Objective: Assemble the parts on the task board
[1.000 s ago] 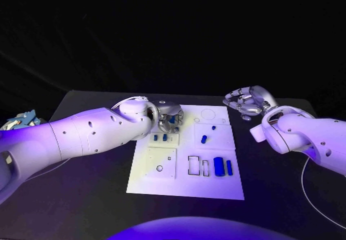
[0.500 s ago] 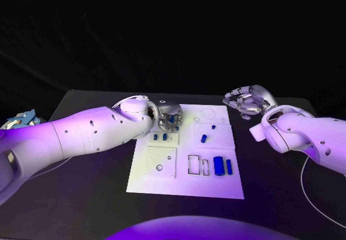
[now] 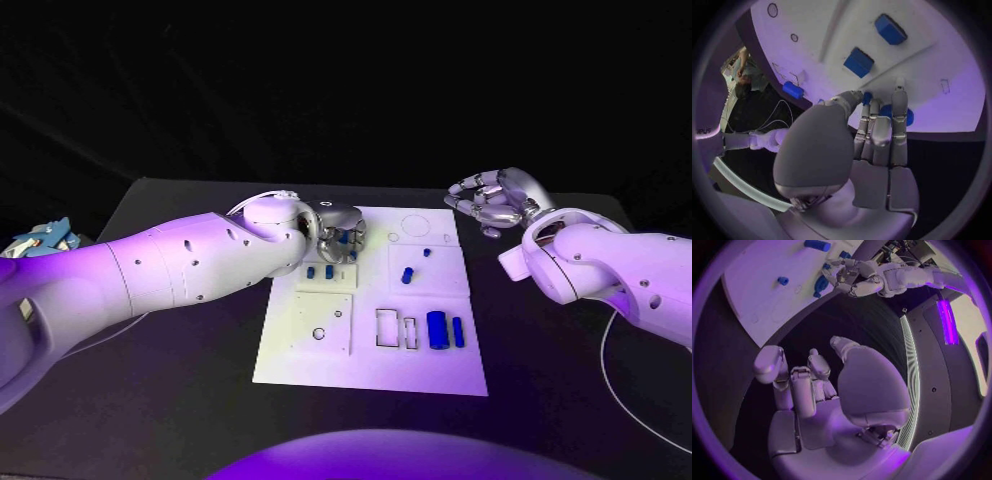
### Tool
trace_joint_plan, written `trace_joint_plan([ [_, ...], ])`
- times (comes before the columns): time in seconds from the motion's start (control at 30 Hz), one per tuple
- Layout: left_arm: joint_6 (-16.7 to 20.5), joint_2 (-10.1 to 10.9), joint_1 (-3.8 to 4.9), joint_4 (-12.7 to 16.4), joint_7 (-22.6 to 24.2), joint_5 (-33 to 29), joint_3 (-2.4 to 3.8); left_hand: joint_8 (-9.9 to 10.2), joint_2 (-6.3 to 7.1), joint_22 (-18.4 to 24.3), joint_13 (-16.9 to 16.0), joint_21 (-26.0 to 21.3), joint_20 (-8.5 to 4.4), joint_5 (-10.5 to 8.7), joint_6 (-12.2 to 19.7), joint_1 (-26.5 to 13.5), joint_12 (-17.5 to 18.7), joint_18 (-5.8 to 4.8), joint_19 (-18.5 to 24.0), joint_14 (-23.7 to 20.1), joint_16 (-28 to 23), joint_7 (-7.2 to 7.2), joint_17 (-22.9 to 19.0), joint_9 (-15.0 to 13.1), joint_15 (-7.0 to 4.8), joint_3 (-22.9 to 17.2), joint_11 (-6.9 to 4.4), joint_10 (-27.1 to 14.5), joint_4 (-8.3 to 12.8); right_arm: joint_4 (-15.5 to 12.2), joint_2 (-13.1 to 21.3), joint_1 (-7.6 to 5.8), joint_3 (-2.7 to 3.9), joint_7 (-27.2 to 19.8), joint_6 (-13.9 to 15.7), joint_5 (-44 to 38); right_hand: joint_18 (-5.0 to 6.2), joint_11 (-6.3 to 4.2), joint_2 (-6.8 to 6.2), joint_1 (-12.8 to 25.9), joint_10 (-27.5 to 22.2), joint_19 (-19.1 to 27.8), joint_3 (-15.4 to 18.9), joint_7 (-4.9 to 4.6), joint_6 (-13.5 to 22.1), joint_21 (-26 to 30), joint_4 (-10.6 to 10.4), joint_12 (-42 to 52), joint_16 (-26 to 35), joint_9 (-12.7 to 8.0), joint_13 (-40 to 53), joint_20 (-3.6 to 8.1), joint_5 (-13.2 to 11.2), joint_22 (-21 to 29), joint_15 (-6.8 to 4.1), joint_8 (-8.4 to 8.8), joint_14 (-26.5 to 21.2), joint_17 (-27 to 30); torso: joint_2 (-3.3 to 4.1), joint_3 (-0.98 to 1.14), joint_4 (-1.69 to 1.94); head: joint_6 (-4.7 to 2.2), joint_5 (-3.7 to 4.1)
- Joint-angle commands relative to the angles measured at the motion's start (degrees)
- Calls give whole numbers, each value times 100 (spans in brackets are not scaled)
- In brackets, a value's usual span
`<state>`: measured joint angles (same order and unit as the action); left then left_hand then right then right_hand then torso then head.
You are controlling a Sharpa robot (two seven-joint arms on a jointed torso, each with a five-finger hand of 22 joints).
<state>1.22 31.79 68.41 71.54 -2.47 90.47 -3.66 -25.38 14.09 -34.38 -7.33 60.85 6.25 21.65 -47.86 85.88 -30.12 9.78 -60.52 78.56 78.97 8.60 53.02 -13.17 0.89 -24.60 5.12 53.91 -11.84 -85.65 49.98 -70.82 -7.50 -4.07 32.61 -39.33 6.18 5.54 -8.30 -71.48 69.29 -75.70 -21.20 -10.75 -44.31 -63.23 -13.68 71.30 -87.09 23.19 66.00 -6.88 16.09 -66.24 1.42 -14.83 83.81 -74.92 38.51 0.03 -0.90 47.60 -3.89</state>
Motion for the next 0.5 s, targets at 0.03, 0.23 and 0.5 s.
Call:
trace_joint_plan([
  [0.03,-154,-27,-12,-10,35,-26,1,18,-17,-5,8,32,5,-9,-39,46,32,51,-34,38,34,-5,-2,7,-2,-56,-2,62,9,-8,-5,3,1,-55,-27,-20,41,-5,54,-3,-16,33,-8,30,22,26,-25,-9,22,-5,-5,2,39,6,-39,-30,434,-768,-4,2,-1,9,2],
  [0.23,-168,-40,-23,-21,28,-27,1,16,-59,-53,5,83,-16,-13,-115,71,10,46,-37,53,53,-14,11,12,-26,-110,-31,159,70,-8,-7,3,1,-55,-27,-20,41,-5,54,-3,-16,33,-8,30,22,26,-25,-9,22,-5,-5,2,39,6,-39,-30,434,-768,-6,2,0,13,3],
  [0.5,-24,-49,-33,-43,66,-64,1,-6,-230,-299,-54,288,-85,-65,-346,159,-93,13,-119,113,106,-55,74,3,-107,-276,-118,389,287,-5,-11,3,1,-58,-27,-20,40,-5,61,-9,-7,28,-9,31,22,26,-29,0,21,-10,3,3,42,1,-39,-39,435,-772,-8,2,4,9,-1],
])
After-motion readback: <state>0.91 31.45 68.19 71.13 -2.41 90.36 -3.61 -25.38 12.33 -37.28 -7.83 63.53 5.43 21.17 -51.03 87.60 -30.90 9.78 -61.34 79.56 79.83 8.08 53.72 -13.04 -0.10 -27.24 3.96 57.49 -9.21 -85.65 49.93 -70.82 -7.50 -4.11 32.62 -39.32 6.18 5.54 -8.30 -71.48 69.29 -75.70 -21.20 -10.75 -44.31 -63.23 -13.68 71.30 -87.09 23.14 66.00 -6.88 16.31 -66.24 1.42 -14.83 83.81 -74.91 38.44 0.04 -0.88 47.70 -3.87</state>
